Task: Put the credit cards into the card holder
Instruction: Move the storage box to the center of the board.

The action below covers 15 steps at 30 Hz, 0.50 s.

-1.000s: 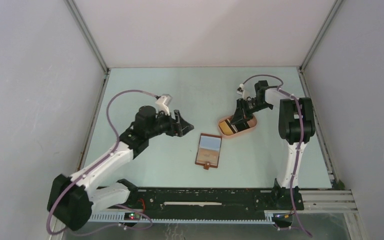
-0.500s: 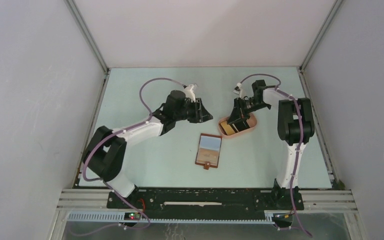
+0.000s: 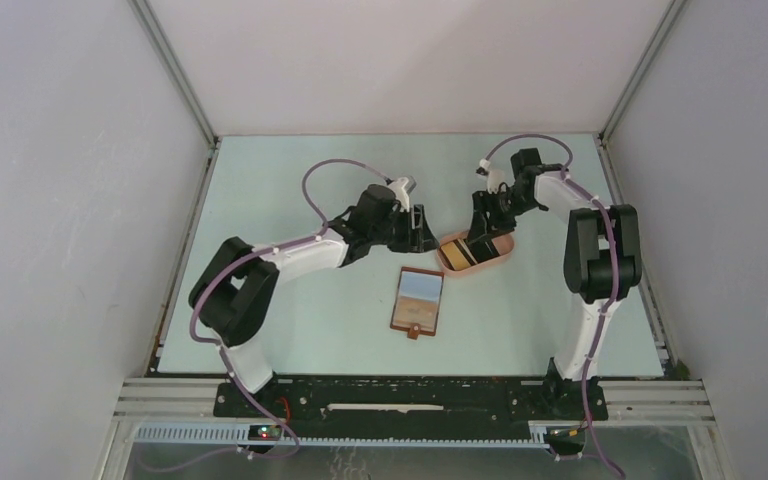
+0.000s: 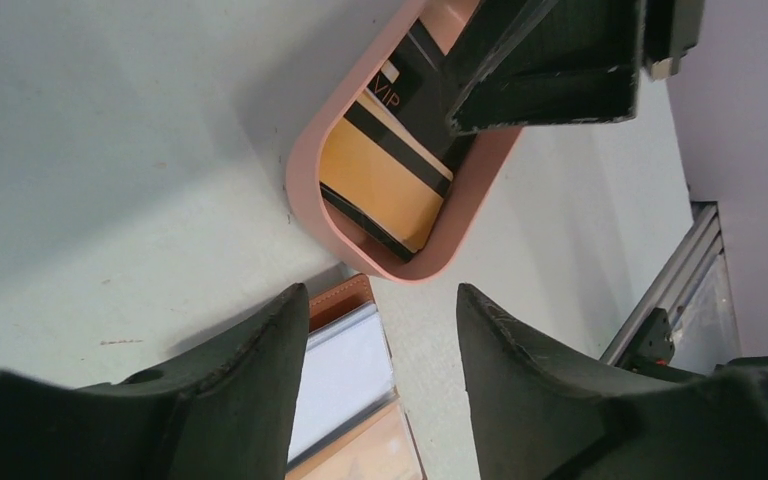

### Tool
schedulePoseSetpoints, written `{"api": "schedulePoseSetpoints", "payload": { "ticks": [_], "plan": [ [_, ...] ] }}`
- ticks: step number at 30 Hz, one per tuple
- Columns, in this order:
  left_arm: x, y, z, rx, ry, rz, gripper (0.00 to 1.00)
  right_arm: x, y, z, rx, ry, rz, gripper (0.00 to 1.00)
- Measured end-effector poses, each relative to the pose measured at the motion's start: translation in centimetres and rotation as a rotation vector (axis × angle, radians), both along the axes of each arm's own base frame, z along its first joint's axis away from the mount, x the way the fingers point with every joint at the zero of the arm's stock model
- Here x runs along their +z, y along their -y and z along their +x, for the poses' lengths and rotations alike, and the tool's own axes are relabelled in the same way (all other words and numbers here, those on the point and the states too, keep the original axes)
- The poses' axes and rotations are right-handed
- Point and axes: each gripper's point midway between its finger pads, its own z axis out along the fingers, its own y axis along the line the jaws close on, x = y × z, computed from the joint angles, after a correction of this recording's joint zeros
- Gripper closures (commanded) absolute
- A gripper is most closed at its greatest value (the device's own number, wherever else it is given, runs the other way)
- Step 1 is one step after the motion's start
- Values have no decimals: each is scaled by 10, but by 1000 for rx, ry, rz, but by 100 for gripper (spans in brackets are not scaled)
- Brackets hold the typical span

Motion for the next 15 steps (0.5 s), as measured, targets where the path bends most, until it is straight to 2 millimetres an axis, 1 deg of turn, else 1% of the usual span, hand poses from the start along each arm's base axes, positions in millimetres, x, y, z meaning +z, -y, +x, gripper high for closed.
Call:
{"api": "schedulePoseSetpoints", "payload": {
  "ticks": [2, 4, 7, 11, 15],
  "plan": [
    [-7, 3, -2, -6, -14, 17, 37, -2, 6, 0, -7, -1, -17, 39],
    [-13, 6, -3, -9, -27, 31, 37, -3, 8, -2, -3, -10, -11, 39],
    [-20, 11, 0, -14, -42, 46, 37, -7, 4, -6, 11, -46, 23, 39],
    [-27, 17, 3, -18, -57, 59, 40, -19, 1, -13, 21, -100, 40, 39],
    [-35, 21, 8, -20, -71, 69, 43, -19, 3, -12, 16, -103, 41, 37]
  ]
}}
